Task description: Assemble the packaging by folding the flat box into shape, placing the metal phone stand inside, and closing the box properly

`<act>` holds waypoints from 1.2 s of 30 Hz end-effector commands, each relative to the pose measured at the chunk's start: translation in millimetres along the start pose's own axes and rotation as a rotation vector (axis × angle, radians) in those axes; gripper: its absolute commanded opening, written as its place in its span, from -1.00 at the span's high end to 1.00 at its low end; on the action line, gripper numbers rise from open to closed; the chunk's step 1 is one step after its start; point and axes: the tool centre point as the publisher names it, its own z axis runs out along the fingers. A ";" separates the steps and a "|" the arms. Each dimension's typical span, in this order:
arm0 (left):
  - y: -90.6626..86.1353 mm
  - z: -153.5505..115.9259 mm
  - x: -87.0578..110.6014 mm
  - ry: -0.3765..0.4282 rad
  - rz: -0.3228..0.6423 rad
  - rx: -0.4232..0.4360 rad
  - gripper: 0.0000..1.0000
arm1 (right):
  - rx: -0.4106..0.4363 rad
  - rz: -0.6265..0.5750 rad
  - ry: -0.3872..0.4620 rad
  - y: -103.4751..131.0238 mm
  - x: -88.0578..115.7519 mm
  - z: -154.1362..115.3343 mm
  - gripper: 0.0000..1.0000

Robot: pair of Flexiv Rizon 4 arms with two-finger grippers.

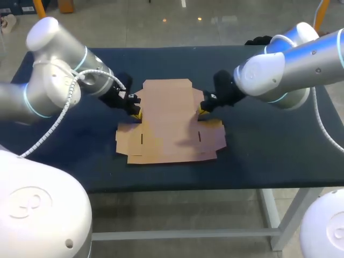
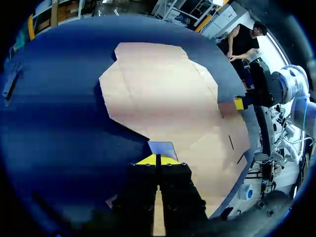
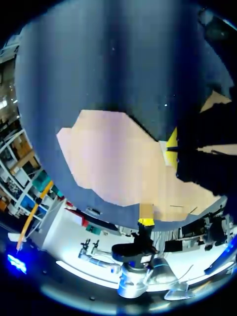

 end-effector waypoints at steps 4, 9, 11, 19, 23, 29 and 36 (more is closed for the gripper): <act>-2.4 2.0 7.9 -0.022 0.002 -0.011 1.00 | 0.006 -0.003 -0.016 0.2 3.2 3.6 1.00; -3.3 4.2 9.9 -0.025 0.004 -0.014 1.00 | 0.010 -0.005 -0.021 -0.9 5.1 5.3 1.00; -3.7 5.5 11.3 -0.026 0.007 -0.016 1.00 | 0.012 -0.007 -0.024 -1.2 5.8 6.0 1.00; -5.9 11.9 14.1 -0.045 0.011 -0.025 1.00 | 0.023 -0.009 -0.032 -3.2 7.5 10.1 1.00; -6.9 14.0 16.0 -0.045 0.013 -0.028 1.00 | 0.027 -0.011 -0.038 -3.8 8.9 11.7 1.00; -7.7 20.1 18.5 -0.043 0.015 -0.044 1.00 | 0.034 -0.015 -0.068 -4.3 11.2 15.6 1.00; -7.3 29.2 17.6 -0.063 0.001 -0.053 1.00 | 0.040 -0.022 -0.129 -5.8 13.5 21.8 1.00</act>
